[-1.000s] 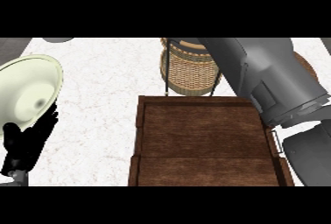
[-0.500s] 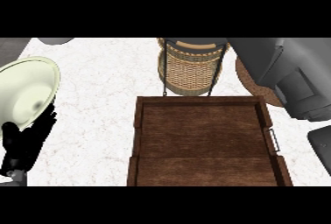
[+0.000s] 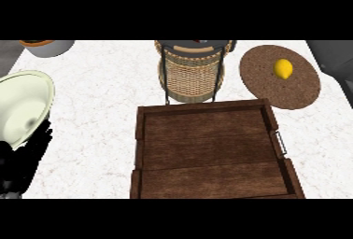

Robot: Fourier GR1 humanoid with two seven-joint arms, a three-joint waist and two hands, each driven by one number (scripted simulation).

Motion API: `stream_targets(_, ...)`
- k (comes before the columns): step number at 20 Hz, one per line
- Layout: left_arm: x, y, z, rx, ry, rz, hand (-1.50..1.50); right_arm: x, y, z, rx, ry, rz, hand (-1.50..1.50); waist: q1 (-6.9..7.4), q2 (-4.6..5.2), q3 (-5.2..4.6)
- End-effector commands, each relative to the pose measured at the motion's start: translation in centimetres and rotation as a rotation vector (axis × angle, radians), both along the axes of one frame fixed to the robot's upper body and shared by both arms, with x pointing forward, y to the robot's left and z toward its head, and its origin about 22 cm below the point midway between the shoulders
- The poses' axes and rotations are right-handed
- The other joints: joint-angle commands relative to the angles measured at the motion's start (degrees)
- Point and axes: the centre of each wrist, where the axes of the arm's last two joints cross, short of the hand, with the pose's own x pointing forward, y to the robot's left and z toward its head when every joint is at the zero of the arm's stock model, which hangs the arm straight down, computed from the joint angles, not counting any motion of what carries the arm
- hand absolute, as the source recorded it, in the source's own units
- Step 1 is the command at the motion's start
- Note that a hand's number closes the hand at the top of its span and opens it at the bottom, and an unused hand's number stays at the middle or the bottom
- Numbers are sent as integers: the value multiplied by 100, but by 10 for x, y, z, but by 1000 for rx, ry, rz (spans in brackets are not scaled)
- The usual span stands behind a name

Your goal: Pick the can from the tray and place it in the tiered basket

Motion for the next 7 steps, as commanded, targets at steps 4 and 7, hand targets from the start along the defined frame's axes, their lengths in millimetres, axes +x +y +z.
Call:
stream_targets(4,-16,23,-2,-6,37,63,0,-9,-54,8,271,-190,69,-150,-344,-109,2)
stream_targets(7,-29,10,-21,-7,66,79,0,-11,-70,-16,307,-161,139,-150,-460,-128,0)
